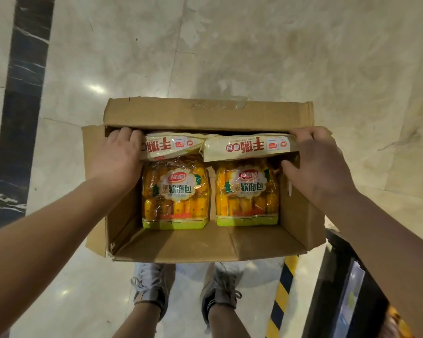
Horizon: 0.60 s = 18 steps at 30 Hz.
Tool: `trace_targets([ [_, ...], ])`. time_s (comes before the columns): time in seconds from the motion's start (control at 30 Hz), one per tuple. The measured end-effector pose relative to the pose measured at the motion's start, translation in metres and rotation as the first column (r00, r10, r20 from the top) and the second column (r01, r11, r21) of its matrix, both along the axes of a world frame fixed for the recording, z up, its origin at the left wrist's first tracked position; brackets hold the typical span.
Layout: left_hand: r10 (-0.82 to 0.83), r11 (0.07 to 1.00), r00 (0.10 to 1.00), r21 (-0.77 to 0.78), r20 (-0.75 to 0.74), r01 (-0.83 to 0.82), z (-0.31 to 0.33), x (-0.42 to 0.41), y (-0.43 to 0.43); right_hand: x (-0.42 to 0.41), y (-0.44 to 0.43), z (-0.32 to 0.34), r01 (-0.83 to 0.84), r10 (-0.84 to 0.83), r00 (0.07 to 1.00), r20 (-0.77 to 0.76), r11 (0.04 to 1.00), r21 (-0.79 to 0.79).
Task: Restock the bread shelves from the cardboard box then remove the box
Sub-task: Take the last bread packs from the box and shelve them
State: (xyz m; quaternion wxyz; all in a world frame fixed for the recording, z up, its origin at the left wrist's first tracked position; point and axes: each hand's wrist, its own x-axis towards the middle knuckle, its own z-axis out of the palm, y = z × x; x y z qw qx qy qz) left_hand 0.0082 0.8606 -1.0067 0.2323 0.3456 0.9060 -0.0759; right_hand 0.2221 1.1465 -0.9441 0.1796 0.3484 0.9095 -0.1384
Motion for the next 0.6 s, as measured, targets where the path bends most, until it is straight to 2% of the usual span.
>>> trace_targets([
  [0.2, -0.033, 0.999, 0.999, 0.032, -0.01, 0.034, 0.006, -0.009, 0.004, -0.008, -0.001, -0.014, -0.049, 0.048, 0.999, 0.014, 0.988, 0.145],
  [0.4, -0.033, 0.995, 0.998, 0.101, 0.044, 0.028, 0.025, -0.009, -0.001, -0.002, -0.007, -0.036, -0.214, 0.181, 0.971, 0.156, 0.95, 0.228],
  [0.53, 0.106, 0.968, 0.978, 0.207, 0.179, -0.143, 0.043, -0.007, -0.022, 0.005, -0.011, -0.029, -0.172, 0.166, 0.984, 0.066, 0.98, 0.104],
  [0.6, 0.181, 0.922, 0.933, 0.276, 0.311, -0.271, 0.055, -0.006, -0.032, 0.011, -0.017, -0.017, -0.176, 0.176, 0.984, 0.014, 0.983, 0.044],
])
